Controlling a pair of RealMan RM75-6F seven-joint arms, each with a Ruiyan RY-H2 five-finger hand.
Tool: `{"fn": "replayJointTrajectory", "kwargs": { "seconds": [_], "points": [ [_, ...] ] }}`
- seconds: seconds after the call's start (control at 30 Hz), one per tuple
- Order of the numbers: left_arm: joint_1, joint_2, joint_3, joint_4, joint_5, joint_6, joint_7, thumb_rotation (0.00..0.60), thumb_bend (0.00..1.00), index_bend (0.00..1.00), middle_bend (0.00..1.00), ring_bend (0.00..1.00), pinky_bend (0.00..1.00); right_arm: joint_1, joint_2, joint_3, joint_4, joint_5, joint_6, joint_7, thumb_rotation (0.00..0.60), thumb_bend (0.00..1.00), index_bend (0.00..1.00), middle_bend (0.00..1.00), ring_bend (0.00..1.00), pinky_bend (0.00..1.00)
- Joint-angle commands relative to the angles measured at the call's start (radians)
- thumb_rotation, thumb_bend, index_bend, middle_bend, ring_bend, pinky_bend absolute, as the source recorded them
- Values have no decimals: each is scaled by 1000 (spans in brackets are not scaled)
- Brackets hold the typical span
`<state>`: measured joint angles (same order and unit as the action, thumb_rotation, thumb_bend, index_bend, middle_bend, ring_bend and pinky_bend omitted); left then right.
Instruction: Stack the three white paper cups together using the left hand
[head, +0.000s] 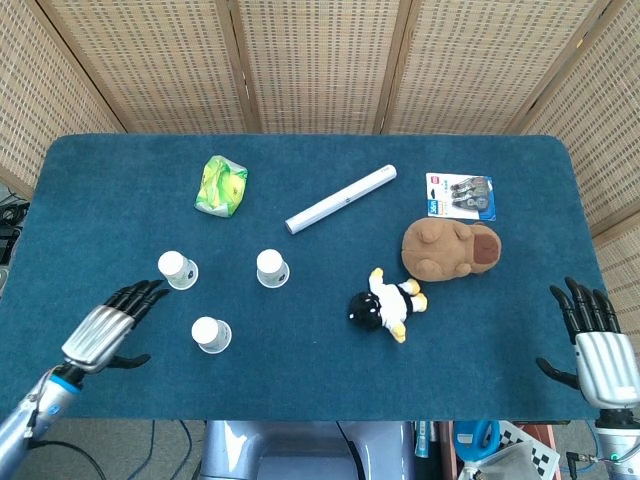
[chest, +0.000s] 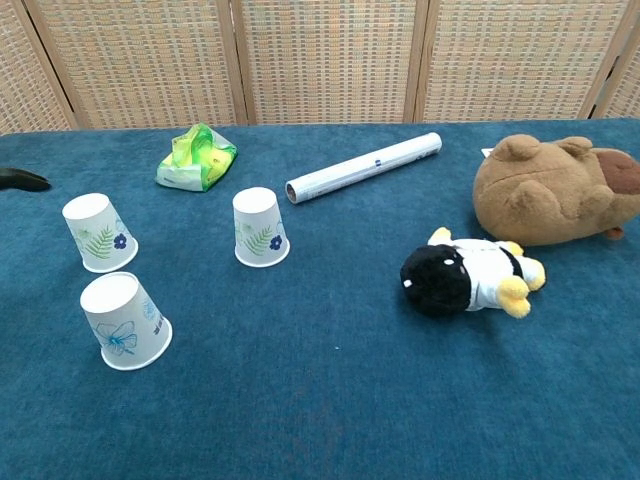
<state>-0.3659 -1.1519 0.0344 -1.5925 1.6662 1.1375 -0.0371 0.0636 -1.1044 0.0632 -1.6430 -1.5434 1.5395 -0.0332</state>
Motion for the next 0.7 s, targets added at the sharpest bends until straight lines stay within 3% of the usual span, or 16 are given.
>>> {"fn": "replayJointTrajectory", "kwargs": {
  "seconds": [0.03, 0.2, 0.4, 0.7],
  "points": [
    [-85, -71, -29, 10, -55, -122, 105, 600, 184, 19, 123, 119, 201, -1, 3, 3, 4, 10, -5, 10, 600, 0, 0, 0, 0, 0],
    [-110, -116, -50, 9, -129, -169, 177, 600, 185, 70, 166, 153, 222, -2, 9, 8, 9, 23, -10, 29, 600, 0, 0, 0, 0, 0],
    [-125, -165, -64, 30, -172, -175, 242, 600, 185, 210, 284, 252, 305, -2, 12, 12, 9, 33, -14, 40, 600, 0, 0, 0, 0, 0],
    [-149, -222, -57, 55, -161, -168, 221, 600, 185, 262, 329, 295, 345, -2, 15, 15, 5, 41, -21, 43, 600, 0, 0, 0, 0, 0]
  ]
}}
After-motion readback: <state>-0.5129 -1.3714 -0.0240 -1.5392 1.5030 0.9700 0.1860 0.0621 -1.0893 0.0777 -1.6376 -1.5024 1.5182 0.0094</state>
